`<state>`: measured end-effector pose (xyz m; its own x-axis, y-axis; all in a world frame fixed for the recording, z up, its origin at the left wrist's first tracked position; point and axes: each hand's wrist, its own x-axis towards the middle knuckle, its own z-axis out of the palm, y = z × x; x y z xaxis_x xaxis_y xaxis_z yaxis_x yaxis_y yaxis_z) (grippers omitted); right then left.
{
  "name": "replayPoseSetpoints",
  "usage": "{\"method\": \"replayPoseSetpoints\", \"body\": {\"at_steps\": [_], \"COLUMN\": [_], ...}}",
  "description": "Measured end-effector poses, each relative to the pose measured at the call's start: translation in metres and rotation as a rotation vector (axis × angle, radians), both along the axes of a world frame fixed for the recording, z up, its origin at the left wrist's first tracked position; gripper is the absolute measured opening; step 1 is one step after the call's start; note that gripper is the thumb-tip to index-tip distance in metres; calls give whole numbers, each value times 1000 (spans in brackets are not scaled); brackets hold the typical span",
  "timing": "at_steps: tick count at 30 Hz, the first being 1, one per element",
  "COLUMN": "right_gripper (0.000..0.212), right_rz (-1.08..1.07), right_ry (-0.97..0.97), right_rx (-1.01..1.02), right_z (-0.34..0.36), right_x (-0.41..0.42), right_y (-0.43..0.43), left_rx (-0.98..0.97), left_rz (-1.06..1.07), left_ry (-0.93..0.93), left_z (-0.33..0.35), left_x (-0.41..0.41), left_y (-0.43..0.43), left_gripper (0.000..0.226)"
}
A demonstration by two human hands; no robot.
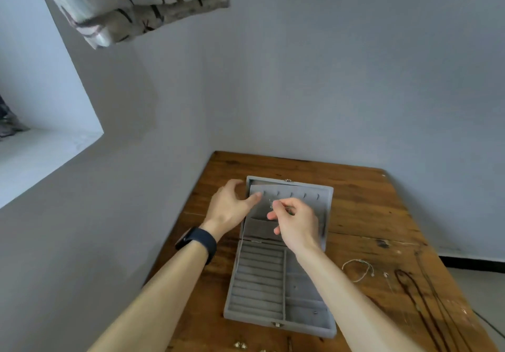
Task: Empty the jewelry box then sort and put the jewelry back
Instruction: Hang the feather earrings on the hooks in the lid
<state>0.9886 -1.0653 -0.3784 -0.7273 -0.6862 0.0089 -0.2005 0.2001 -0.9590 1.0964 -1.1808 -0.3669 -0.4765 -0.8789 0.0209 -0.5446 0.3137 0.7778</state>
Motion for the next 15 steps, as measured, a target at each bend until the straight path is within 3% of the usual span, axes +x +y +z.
{"method": "replayPoseSetpoints", "body": {"at_steps": [7,15], "right_gripper": [10,11], "right_rz": [-50,-171], "right_ry": [-69,-153], "right_rx": [-30,-60], "right_z": [-4,-6], "right_x": [3,14], "right_y": [-36,-51], "left_rx": [-53,-42], "left_rz": [-92,-129], "left_ry": [3,152], "left_z": [-6,-16], "left_x": [-8,-6], "left_y": [-37,-38], "left_gripper": [64,54]}}
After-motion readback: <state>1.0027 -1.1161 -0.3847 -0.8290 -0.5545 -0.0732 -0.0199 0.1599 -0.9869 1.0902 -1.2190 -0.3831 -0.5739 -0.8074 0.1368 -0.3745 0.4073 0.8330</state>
